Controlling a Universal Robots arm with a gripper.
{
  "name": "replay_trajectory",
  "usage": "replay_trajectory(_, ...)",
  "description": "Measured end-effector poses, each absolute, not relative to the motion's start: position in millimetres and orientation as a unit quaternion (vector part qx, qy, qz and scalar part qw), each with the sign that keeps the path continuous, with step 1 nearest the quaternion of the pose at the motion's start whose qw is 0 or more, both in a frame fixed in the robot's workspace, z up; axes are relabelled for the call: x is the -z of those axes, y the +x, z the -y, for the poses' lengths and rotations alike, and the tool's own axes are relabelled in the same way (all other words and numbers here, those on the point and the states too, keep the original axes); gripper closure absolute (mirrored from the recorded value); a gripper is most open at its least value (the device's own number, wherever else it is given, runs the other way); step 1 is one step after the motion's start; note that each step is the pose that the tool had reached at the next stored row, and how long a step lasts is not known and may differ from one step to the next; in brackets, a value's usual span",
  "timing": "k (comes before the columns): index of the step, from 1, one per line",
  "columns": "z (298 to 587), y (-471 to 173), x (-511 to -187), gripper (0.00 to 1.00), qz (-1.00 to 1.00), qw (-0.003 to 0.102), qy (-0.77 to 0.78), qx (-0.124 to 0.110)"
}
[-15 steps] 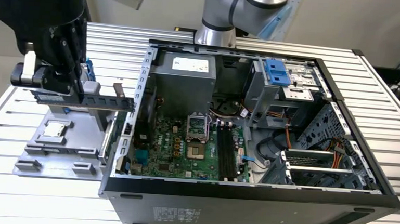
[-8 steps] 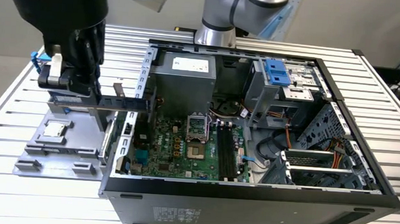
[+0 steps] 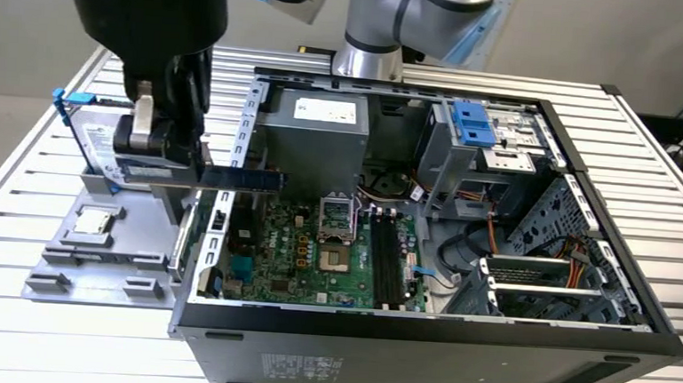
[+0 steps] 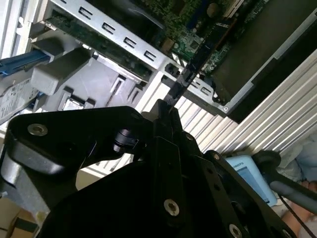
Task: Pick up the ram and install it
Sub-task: 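Pick up the ram and move it above insertion slot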
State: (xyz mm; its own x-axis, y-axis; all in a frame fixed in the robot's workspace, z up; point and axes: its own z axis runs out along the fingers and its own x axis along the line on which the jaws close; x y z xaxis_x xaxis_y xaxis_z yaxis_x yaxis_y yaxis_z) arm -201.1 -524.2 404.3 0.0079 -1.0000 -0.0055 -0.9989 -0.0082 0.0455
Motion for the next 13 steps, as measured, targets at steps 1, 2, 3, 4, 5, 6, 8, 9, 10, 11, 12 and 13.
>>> replay_trajectory(1,524.2,-198.1,-404.3,1.00,0.704,0.014,0.710,0.018)
replay_trajectory(2,524.2,-195.3,-404.3,1.00,0.704,0.014,0.710,0.018)
replay_trajectory(3,524.2,-192.2,-404.3,1.00,0.704,0.014,0.710,0.018)
replay_trajectory(4,524.2,-189.1,-404.3,1.00,0.704,0.014,0.710,0.018)
replay_trajectory(5,524.2,-186.0,-404.3,1.00,0.704,0.014,0.710,0.018)
replay_trajectory(6,524.2,-182.8,-404.2,1.00,0.704,0.014,0.710,0.018)
replay_trajectory(8,524.2,-176.3,-404.2,1.00,0.704,0.014,0.710,0.018)
replay_trajectory(9,524.2,-173.1,-404.2,1.00,0.704,0.014,0.710,0.018)
replay_trajectory(10,524.2,-169.4,-404.2,1.00,0.704,0.014,0.710,0.018)
replay_trajectory(11,524.2,-166.1,-404.2,1.00,0.704,0.014,0.710,0.018)
replay_trajectory(12,524.2,-162.2,-404.2,1.00,0.704,0.014,0.710,0.018)
replay_trajectory(13,524.2,-158.6,-404.2,1.00,0.704,0.014,0.710,0.018)
